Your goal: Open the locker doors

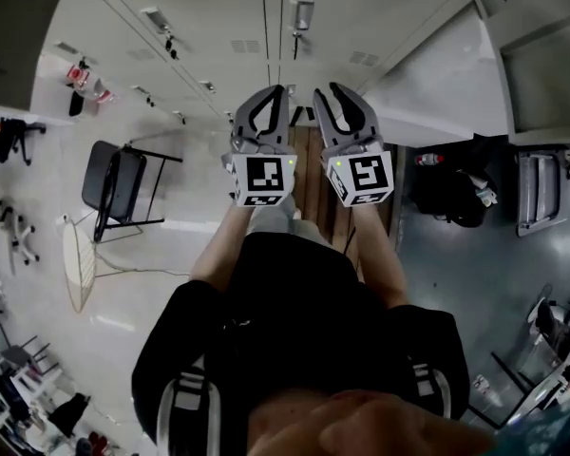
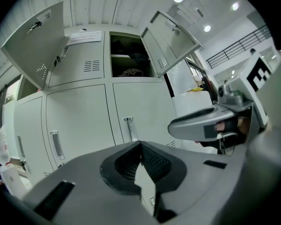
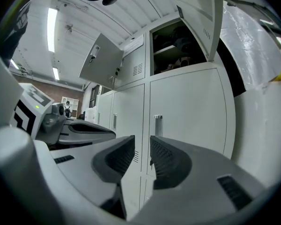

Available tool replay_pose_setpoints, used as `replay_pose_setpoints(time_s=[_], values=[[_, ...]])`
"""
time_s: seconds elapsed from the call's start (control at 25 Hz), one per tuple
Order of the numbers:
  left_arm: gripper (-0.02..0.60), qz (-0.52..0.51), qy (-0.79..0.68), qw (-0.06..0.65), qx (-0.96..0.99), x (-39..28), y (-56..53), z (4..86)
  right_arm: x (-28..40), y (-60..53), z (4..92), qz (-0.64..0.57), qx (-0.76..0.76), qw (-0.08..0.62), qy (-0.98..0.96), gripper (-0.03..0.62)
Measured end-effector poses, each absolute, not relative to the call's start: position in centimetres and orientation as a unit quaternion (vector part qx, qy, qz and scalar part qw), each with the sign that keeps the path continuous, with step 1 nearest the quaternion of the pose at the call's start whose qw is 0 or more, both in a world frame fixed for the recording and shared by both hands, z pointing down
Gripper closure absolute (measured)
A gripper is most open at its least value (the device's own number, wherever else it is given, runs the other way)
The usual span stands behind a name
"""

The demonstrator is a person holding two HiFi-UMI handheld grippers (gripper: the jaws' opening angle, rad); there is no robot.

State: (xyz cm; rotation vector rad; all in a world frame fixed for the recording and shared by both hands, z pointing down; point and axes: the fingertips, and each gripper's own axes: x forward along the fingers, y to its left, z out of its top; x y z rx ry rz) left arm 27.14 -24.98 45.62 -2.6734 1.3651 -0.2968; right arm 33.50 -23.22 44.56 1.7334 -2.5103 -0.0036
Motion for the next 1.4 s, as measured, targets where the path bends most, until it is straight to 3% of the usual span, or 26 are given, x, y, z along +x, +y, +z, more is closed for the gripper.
replay_pose_setpoints(time_s=[0.96, 1.16, 1.4], values=[[0.572, -0.073, 0.475, 0.025, -0.877, 26.7, -28.9, 46.4, 34.0, -27.3, 46.5, 0.015, 0.584, 0.049, -0.81, 0.491], [0.572, -0.062, 0.493, 0.015, -0.868, 26.2, -28.9, 45.9, 34.0, -26.7, 45.5, -0.01, 0.599, 0.036, -0.8, 0.56], [0.572, -0.049, 0.504, 0.007, -0.863, 25.8, -29.0, 45.4, 34.7, -26.2, 44.6, -0.022, 0.624, 0.017, -0.781, 0.577]])
